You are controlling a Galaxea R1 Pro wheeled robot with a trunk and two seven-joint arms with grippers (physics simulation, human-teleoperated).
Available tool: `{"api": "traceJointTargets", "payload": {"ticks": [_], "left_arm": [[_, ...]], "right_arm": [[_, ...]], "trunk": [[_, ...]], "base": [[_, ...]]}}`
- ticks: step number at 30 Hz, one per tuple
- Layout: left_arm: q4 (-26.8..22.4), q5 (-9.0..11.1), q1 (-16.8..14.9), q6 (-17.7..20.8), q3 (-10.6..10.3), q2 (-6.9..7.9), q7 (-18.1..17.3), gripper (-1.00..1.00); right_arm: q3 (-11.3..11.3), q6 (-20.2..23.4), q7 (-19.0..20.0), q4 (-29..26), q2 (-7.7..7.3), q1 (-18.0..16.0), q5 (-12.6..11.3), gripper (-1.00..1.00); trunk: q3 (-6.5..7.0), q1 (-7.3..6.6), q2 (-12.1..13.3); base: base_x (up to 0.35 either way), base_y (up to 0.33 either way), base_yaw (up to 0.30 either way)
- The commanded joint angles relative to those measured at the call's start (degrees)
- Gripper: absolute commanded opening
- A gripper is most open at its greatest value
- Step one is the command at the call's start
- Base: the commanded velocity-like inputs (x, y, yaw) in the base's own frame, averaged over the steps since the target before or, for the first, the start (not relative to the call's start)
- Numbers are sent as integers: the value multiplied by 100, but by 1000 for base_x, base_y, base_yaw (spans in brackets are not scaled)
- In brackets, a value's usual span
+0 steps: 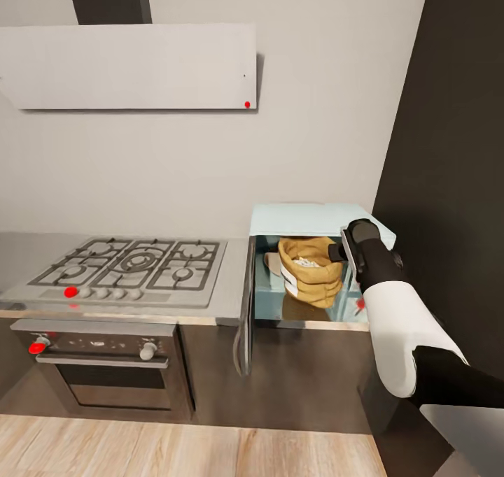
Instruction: In the kitchen, take the popcorn bag from the countertop, put it into the microwave, and heat it until the popcorn is cooked so the cooked popcorn ends up inside the bag.
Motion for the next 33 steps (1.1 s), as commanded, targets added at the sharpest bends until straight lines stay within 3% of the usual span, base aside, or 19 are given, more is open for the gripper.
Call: {"api": "traceJointTargets", "payload": {"ticks": [1,9,33], "left_arm": [[-7,24,2,-9,3,-1,-1,100],[-9,24,2,-9,9,-1,-1,100],[-7,24,2,-9,10,-1,-1,100]], "right_arm": [[-23,15,23,-6,7,-4,33,-100],[-22,15,23,0,13,-4,32,-100],[-30,15,49,152,-2,-4,23,-100]], "trunk": [[-6,3,-3],[-6,3,-3],[-6,3,-3]], "base": [[255,0,0],[217,0,0],[49,0,0]]}}
